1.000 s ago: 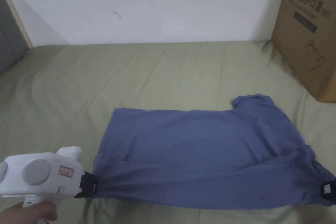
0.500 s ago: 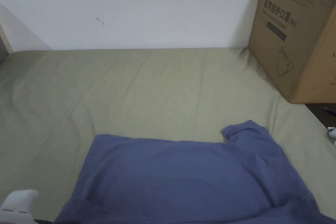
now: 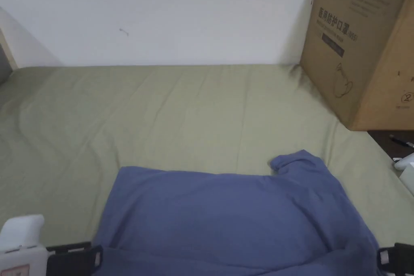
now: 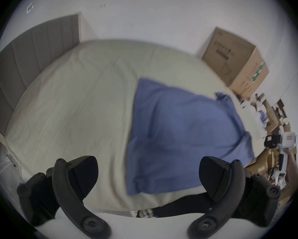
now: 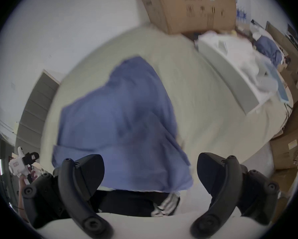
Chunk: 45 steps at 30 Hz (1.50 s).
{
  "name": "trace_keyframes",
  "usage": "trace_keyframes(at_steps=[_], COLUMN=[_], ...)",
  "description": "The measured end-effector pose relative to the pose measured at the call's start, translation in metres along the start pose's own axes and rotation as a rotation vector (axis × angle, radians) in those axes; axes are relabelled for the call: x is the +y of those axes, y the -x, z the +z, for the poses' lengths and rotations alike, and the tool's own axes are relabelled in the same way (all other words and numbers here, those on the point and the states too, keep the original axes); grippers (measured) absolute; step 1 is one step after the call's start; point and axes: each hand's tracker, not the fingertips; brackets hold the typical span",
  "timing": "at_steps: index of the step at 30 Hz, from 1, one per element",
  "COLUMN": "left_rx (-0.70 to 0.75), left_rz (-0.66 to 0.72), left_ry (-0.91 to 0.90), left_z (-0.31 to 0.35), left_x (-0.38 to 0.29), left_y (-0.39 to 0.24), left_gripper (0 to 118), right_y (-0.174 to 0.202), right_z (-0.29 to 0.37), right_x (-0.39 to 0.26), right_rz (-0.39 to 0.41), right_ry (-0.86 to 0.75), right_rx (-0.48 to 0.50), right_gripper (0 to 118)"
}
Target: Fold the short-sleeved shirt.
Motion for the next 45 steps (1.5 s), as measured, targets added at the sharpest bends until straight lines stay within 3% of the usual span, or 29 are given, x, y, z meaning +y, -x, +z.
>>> trace_keyframes(at_steps=[3,5,7,8,9,10,12,14,20,22,25,27,32,33,34,36,38,41,42,45], left_rx=[-0.092,-0.159,-0.193,-0.203,-0.195,-0.167,-0.079,-0.111,-0.074,-0.028,-0.112,-0.054,0.020,0.003,-0.034,-0.043,0.007,0.038,0.048,0.087], left_rz=[-0.001,-0.032,-0.095,-0.124,-0.156,-0.188,-0.233,-0.232,-0.253,-0.234,-0.146,-0.113,-0.111,-0.066,-0.035,-0.015,-0.048,-0.038,-0.045,-0.057], left_ry=[-0.128,-0.224,-0.319,-0.366,-0.412,-0.446,-0.516,-0.519,-0.535,-0.443,-0.212,-0.071,0.259,0.296,0.324,0.337,0.286,0.361,0.362,0.366], left_z=[0.036,0.052,0.058,0.061,0.063,0.065,0.066,0.067,0.063,0.047,0.003,-0.039,-0.173,-0.199,-0.206,-0.241,-0.240,-0.249,-0.291,-0.308], left_x=[0.014,0.017,0.015,0.011,0.006,0.001,-0.014,-0.024,-0.028,0.002,0.079,0.132,0.201,0.210,0.208,0.213,0.204,0.202,0.209,0.209], left_y=[-0.037,-0.057,-0.066,-0.074,-0.081,-0.095,-0.110,-0.115,-0.125,-0.120,-0.097,-0.077,-0.029,-0.016,-0.010,0.003,0.001,0.000,0.015,0.017], left_gripper=[116,114,104,88,39,0,0,0,0,0,0,0,0,11,39,118,112,112,112,111], right_y=[0.050,0.085,0.114,0.128,0.140,0.144,0.151,0.158,0.160,0.158,0.158,0.156,0.134,0.126,0.122,0.119,0.114,0.116,0.117,0.123], right_z=[0.032,0.058,0.072,0.076,0.080,0.083,0.086,0.087,0.086,0.084,0.076,0.067,0.032,0.024,0.017,0.002,-0.009,-0.026,-0.031,-0.043], right_x=[0.000,-0.011,-0.023,-0.030,-0.037,-0.044,-0.058,-0.070,-0.080,-0.075,-0.065,-0.058,-0.036,-0.034,-0.032,-0.026,-0.023,-0.022,-0.022,-0.024], right_rz=[0.061,0.136,0.212,0.238,0.256,0.271,0.286,0.283,0.357,0.358,0.369,0.367,0.247,0.241,0.238,0.234,0.232,0.247,0.255,0.277], right_ry=[-0.151,-0.289,-0.418,-0.495,-0.575,-0.636,-0.727,-0.779,-0.727,-0.719,-0.691,-0.687,-0.576,-0.563,-0.547,-0.511,-0.469,-0.426,-0.415,-0.381], right_rx=[0.098,0.167,0.188,0.156,0.124,0.131,0.154,0.111,0.079,0.083,0.098,0.098,0.040,0.033,0.028,0.010,0.002,0.002,0.010,0.032], right_gripper=[110,97,30,0,0,0,0,0,0,0,0,0,0,0,0,0,0,0,0,0])
